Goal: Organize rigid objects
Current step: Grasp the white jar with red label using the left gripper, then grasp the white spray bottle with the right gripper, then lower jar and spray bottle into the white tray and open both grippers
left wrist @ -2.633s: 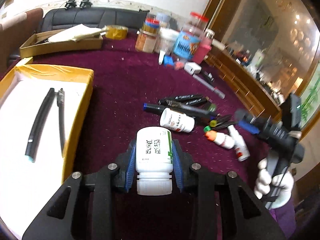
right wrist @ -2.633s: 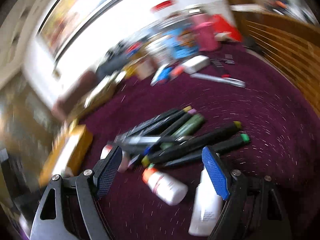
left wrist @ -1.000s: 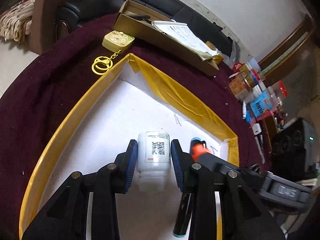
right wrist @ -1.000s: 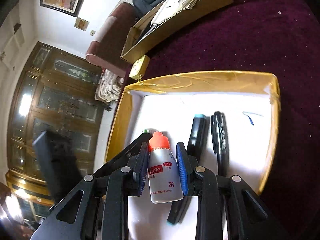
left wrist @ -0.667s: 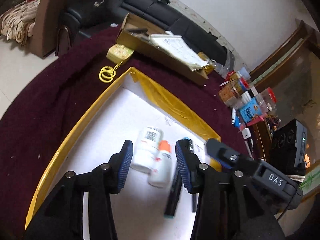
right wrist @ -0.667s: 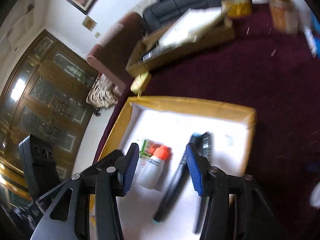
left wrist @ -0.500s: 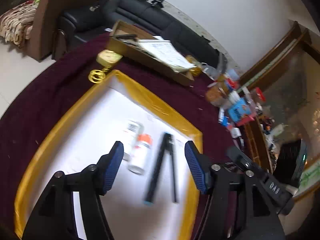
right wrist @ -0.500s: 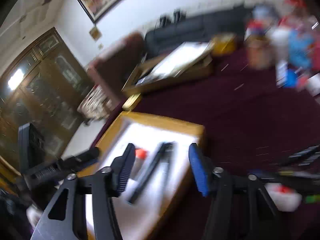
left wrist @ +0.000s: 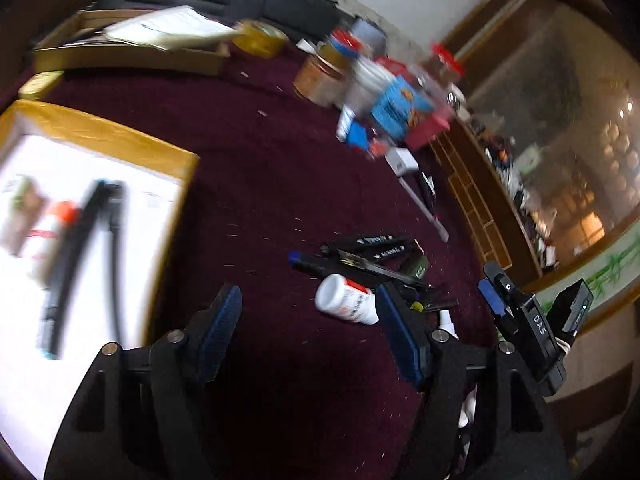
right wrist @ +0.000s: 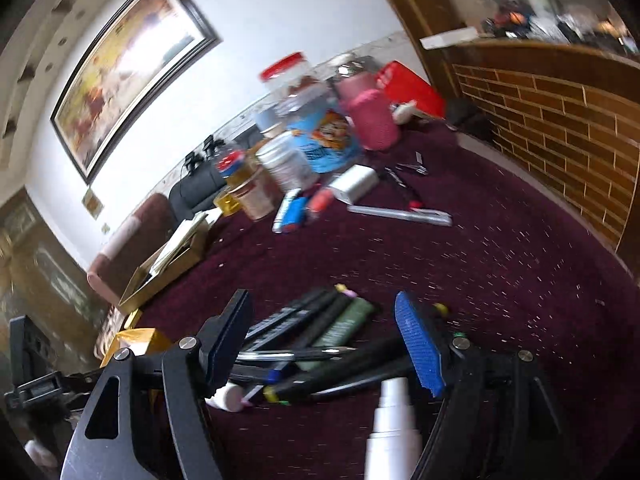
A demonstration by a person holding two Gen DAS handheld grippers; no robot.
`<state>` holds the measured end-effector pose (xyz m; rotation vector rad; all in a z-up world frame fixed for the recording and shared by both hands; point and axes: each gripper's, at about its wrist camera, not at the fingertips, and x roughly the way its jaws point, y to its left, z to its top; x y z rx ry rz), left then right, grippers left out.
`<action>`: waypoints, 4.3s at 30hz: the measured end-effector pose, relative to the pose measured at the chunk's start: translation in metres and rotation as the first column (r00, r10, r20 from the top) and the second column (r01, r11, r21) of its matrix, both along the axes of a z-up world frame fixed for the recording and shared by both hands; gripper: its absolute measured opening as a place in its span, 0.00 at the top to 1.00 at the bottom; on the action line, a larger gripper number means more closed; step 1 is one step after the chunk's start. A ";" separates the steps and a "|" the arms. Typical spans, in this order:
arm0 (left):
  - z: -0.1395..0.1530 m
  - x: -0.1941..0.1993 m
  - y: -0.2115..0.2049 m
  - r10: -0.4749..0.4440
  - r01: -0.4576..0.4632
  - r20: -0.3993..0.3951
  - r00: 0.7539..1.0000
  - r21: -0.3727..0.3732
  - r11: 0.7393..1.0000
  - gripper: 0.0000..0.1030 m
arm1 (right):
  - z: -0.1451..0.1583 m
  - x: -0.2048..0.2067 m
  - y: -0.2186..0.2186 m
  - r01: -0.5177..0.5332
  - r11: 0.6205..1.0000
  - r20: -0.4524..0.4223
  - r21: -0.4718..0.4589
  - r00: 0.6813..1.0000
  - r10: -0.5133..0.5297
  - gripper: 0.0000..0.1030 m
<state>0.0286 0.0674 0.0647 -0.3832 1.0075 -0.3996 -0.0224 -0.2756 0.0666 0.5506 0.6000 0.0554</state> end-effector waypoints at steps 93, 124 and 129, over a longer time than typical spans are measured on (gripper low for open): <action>0.033 -0.113 0.175 0.170 -0.160 0.228 0.959 -0.061 0.985 0.69 | -0.033 -0.055 0.045 -0.288 0.957 -0.273 -0.025 0.923 0.271 0.74; -0.029 0.049 0.238 0.285 -0.272 -0.014 0.958 0.249 0.929 0.67 | -0.009 0.068 0.330 -0.576 0.801 -0.298 0.161 0.746 0.596 0.74; -0.018 0.031 0.247 0.302 -0.298 0.009 0.953 0.177 0.938 0.67 | -0.013 0.087 0.348 -0.562 0.823 -0.340 0.088 0.759 0.555 0.74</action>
